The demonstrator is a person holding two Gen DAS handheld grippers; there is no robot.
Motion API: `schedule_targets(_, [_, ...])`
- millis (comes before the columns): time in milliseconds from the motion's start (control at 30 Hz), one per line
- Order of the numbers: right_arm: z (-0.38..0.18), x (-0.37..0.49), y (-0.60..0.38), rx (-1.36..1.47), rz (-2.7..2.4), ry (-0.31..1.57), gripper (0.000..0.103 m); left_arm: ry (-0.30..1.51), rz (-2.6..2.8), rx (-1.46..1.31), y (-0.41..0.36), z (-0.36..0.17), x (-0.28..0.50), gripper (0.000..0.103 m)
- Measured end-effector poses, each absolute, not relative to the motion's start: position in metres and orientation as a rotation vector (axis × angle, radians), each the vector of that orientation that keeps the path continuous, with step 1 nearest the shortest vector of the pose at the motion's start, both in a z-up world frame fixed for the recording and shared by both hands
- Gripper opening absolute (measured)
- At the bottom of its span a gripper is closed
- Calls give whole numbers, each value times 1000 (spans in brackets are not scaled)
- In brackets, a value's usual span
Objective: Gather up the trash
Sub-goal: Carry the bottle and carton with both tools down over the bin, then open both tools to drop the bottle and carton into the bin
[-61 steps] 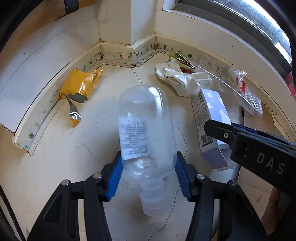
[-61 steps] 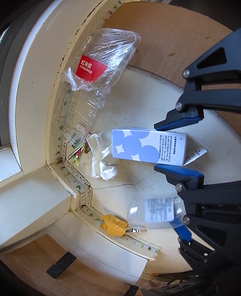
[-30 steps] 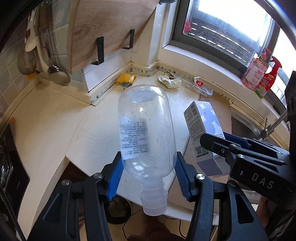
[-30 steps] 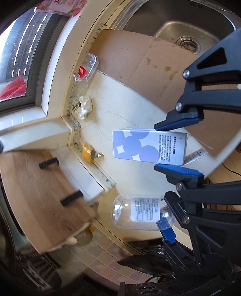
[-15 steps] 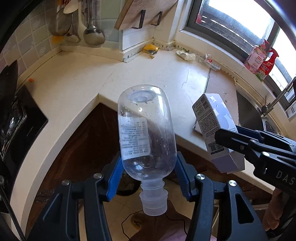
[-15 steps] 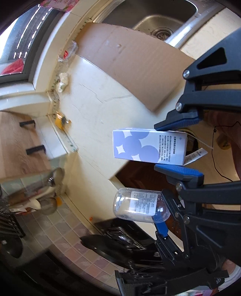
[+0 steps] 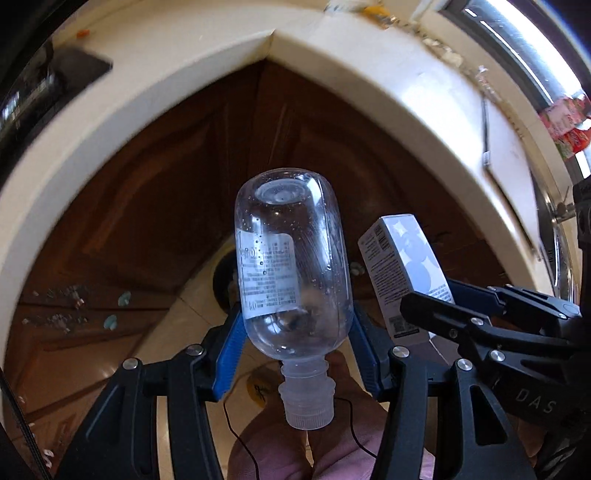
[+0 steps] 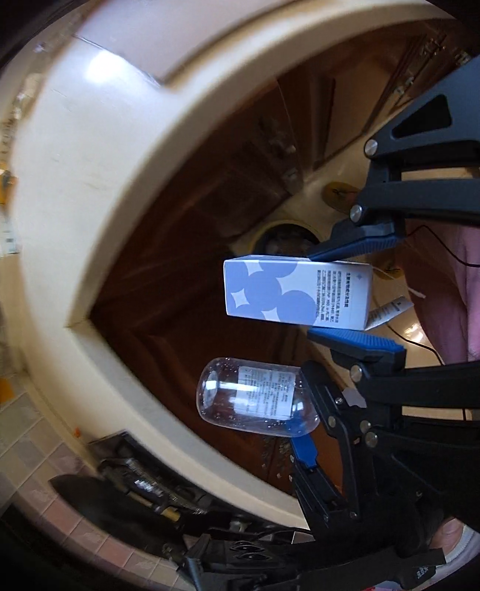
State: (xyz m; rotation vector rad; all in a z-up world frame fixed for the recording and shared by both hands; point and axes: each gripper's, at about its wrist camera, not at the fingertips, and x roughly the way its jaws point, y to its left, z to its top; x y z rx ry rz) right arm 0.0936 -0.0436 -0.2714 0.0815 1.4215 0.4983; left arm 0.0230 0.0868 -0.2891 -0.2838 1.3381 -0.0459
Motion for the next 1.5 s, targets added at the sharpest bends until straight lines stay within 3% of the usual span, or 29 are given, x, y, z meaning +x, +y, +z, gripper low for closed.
schedule_targets(567, [-481,126,-9,42,425,1724,37,1605,30,-354,113,-529,63,54])
schedule_targets(600, [-488,128,-10,36,426,1733,37,1618,29,-356,113,-540,64,55])
schedule_targets(667, [-509,132,-6,26,429,1762,37,1633,44,-344,115,-557,67,69])
schedule_targets(733, [-524,135,-2,12,435,1784,37,1629,61,-331,120,-569,66,75])
schedule_targets(1133, [-576,156,22,-64,477,1823,40,1682,188,-396,144,-602,37,75])
schedule_targets(1200, [-576,159,19,-27,476,1819,45,1683,203,-396,144,-597,32,75])
schedule_targets(1267, [-575,162,15,31,461,1812,61,1683,215,-403,145,-594,30,75])
schedule_targets(1500, [-558,158,12,34,495,1809,63,1649,235,-440,144,-572,33,75])
